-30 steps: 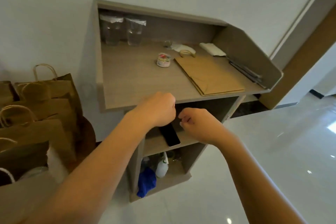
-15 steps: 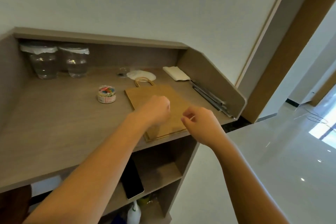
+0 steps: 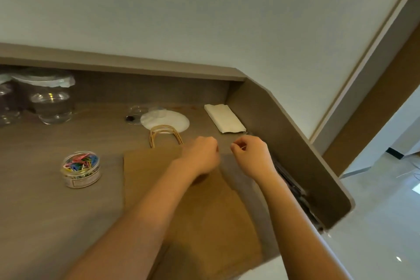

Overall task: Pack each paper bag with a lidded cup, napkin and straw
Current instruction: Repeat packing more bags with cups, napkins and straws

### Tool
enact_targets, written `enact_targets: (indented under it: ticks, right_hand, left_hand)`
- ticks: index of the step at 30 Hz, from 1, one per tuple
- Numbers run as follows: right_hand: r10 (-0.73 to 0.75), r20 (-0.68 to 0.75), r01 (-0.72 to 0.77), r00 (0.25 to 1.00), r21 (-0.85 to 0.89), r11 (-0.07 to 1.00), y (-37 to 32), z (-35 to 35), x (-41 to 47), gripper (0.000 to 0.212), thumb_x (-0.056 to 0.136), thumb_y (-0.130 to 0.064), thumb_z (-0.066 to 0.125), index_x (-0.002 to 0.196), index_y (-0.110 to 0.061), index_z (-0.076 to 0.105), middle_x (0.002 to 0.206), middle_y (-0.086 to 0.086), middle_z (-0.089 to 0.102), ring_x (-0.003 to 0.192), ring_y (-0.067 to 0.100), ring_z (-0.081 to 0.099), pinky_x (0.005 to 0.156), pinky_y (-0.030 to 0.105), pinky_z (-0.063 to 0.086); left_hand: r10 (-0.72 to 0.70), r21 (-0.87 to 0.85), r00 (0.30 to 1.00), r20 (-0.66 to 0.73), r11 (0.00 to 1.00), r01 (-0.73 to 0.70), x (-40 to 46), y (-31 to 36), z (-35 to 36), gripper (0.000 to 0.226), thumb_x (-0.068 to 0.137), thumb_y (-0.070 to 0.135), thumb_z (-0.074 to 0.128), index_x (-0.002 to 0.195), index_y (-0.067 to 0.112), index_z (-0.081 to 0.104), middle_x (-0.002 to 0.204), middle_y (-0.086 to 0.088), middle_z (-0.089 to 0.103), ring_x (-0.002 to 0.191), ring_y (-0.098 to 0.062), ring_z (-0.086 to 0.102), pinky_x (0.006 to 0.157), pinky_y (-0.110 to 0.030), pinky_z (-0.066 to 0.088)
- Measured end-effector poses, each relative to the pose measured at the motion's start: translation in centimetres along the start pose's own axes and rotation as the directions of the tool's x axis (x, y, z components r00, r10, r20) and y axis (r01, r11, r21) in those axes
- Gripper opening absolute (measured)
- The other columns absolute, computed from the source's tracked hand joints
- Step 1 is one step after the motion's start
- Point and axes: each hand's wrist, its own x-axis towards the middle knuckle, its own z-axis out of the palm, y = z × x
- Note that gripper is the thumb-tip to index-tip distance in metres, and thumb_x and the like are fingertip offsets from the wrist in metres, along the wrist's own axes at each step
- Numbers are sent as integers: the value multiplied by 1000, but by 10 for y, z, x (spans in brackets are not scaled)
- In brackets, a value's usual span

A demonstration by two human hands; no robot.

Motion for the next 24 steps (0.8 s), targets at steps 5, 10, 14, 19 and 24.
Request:
enact_targets:
  ticks: [5,10,14,19,24]
  right_hand:
    - [52,5,-52,999,39,998,16,27,69,25,94,-17,52,115,-7,62,114,10,64,104,25,59,86,33,47]
    - [68,47,-69,997,15,998,28,50,116,31,94,-17,52,121,-4,59,120,14,61,111,29,56,92,36,45]
    - [43,38,-41,998,-52,998,34,60,129,16,90,-17,52,76,-11,59,84,10,57,83,29,54,70,31,44]
    - [38,8,-38,999,6,999,36,61,137,24,89,-11,47,76,-5,66,77,14,62,71,28,54,62,30,45]
    - [97,2,-97,995,56,994,37,61,141,40,89,-12,47,50,-12,41,55,6,41,54,21,37,52,26,31]
  left_hand:
    - [-69,-63,997,42,995,72,41,1,15,22,94,19,43,104,16,63,99,-6,62,89,-24,59,82,-41,52]
    - [-73,-18,997,10,997,73,71,1,10,21,93,19,44,96,15,64,92,-7,63,85,-24,60,80,-42,53]
    - [-70,16,998,2,997,70,82,-2,6,23,94,18,41,91,15,64,85,-7,64,79,-23,61,73,-38,53]
    - [-71,37,997,-2,997,71,88,-3,5,21,95,20,42,91,16,63,83,-5,64,79,-22,61,70,-34,50]
    - [-66,50,997,-32,996,68,91,-4,7,21,94,20,43,94,16,63,88,-6,63,80,-22,59,65,-31,47]
